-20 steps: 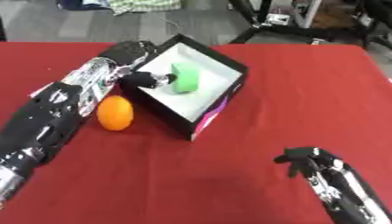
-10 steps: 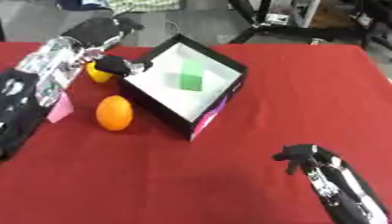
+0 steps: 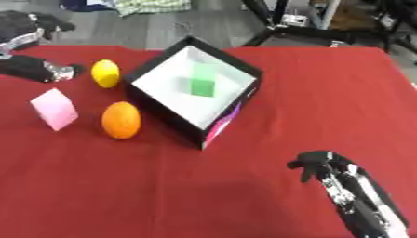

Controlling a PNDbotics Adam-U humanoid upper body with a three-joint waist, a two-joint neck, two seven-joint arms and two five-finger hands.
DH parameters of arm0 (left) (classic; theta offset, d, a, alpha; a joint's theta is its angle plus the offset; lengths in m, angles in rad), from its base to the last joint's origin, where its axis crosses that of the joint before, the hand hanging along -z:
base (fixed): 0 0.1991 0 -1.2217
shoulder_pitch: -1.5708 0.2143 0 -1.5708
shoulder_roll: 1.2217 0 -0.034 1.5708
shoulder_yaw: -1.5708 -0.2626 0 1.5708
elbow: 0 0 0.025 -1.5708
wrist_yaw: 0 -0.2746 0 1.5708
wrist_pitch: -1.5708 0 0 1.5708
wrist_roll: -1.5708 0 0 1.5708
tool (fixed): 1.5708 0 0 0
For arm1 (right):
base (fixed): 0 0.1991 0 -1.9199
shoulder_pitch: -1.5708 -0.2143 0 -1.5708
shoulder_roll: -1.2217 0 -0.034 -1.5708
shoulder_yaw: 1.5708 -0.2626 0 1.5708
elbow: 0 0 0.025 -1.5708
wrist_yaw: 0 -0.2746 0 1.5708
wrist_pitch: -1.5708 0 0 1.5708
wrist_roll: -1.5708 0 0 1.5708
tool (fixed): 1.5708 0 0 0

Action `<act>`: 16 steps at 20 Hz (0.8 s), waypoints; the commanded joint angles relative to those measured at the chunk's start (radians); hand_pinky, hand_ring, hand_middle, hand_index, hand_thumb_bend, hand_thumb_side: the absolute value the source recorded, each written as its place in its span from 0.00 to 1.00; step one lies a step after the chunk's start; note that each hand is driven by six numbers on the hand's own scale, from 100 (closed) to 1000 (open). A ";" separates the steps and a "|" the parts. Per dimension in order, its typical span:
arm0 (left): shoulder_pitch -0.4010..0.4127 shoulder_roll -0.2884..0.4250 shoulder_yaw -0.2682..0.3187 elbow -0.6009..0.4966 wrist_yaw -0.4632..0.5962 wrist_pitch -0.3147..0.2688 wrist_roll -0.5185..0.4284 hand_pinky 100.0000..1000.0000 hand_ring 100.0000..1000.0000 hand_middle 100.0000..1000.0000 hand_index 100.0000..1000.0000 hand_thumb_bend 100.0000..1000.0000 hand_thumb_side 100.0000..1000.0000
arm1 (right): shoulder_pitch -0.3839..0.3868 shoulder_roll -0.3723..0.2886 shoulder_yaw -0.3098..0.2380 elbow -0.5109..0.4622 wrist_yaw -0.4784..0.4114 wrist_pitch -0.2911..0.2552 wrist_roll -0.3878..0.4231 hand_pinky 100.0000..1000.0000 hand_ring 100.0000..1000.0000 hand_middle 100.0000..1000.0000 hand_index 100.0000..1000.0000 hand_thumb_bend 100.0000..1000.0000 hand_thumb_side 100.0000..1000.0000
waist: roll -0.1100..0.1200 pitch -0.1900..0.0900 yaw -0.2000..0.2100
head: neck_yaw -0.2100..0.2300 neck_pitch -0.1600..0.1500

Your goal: Pick up objects on the table and place them in the box.

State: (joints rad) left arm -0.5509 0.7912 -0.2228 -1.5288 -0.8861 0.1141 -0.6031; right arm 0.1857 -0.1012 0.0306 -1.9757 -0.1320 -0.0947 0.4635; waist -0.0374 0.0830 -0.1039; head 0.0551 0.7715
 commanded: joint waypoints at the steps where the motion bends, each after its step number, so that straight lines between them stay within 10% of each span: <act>1: 0.009 0.006 0.028 0.083 -0.029 0.035 0.002 0.77 0.73 0.85 0.98 0.37 0.94 | -0.001 -0.013 -0.009 -0.024 0.005 -0.003 -0.004 1.00 0.69 0.35 0.65 0.00 0.53 | 0.015 -0.012 0.001 | -0.005 -0.001; 16: 0.036 -0.105 0.042 0.343 -0.013 0.086 0.175 0.75 0.65 0.77 0.93 0.24 0.89 | 0.008 -0.011 -0.006 -0.024 0.017 0.001 -0.021 1.00 0.68 0.35 0.65 0.00 0.62 | 0.012 -0.012 0.008 | -0.010 -0.001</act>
State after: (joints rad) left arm -0.5115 0.6765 -0.1802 -1.2011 -0.9010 0.1990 -0.4361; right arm 0.1948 -0.1013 0.0255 -1.9757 -0.1186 -0.0944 0.4468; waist -0.0374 0.0830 -0.0956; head 0.0497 0.7715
